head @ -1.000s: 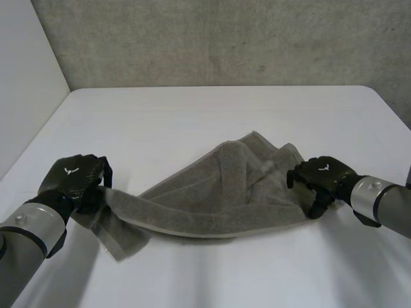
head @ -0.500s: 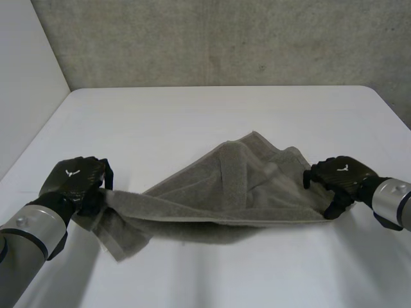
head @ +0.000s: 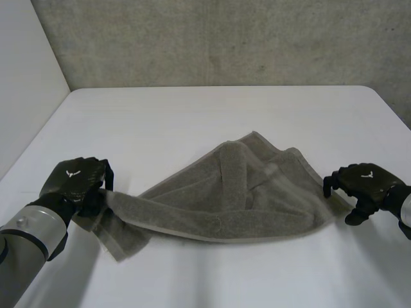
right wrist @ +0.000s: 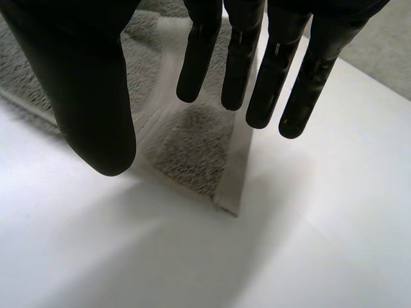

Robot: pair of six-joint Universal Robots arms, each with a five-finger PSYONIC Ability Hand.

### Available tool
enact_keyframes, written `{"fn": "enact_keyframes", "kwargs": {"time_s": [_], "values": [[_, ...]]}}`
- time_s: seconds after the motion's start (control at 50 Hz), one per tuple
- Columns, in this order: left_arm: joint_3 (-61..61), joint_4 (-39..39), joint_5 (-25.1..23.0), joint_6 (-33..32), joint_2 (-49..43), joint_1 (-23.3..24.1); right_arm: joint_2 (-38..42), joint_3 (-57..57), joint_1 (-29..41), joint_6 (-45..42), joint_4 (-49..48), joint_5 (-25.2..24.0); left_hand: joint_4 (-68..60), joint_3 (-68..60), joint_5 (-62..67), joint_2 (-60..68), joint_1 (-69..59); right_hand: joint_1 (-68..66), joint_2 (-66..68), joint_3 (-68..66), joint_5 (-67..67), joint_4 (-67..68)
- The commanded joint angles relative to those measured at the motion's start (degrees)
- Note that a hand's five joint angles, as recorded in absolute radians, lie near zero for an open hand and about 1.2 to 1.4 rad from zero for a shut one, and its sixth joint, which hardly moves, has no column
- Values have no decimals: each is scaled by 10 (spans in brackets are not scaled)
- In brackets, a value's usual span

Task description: Fold the towel.

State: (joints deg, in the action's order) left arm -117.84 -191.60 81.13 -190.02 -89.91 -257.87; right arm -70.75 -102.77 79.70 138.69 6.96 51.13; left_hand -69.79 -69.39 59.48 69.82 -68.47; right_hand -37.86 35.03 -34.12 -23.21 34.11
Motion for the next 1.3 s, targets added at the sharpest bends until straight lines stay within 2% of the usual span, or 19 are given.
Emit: {"fn": "enact_keyframes", "kwargs": {"time_s": [0.02,0.14,0.46,0.76,0.86,0.92,0.96,0.98,1.0,1.02,1.04,1.18,1.28,1.3], "values": [[0,0,0,0,0,0,25,-15,5,-28,-1,-15,-102,-106,105,102,-115,12,16,-25,-35,25],[-2,-1,0,0,-1,0,41,-13,5,-27,-19,-30,-102,-106,105,102,-115,17,11,-20,-29,20],[-4,-6,0,-1,-1,0,82,-1,34,-24,-80,-29,-102,-106,105,102,-115,5,23,-32,-41,32],[-4,-7,0,-1,-4,0,98,28,73,-20,-90,-22,-102,-106,105,102,-115,-30,58,-67,-77,68],[-4,-7,0,-1,-7,-1,106,47,88,10,-91,-18,-102,-106,105,102,-115,-50,79,-88,-97,88],[-4,-7,0,-1,-7,-1,113,61,93,26,-91,-16,-102,-106,105,102,-115,-77,105,-115,-124,115],[-4,-6,0,-1,-7,-1,120,72,99,29,-92,-13,-102,-106,105,102,-115,-166,194,-203,-212,203],[-4,-6,0,-1,-7,-2,120,72,99,29,-92,-13,-102,-106,105,102,-115,-166,195,-204,-213,204],[-4,-6,0,-1,-7,-2,125,80,102,31,-91,-8,-102,-106,105,102,-115,-263,291,-300,-309,300],[-4,-6,0,-1,-7,-2,125,80,102,31,-91,-8,-102,-106,105,102,-115,-264,292,-301,-310,301],[-4,-6,0,-1,-7,-1,127,90,104,33,-91,1,-102,-106,105,102,-115,-420,448,-457,-466,457],[-4,-6,0,-1,-7,-2,110,124,105,94,-91,45,-102,-106,105,102,-115,-421,450,-459,-468,459],[-3,0,2,-2,0,-3,10,124,101,121,-63,54,-102,-106,105,102,-115,-421,450,-459,-468,459],[-3,1,2,-3,4,-3,10,124,101,121,-63,54,-102,-106,105,102,-115,-421,450,-459,-468,459]]}}
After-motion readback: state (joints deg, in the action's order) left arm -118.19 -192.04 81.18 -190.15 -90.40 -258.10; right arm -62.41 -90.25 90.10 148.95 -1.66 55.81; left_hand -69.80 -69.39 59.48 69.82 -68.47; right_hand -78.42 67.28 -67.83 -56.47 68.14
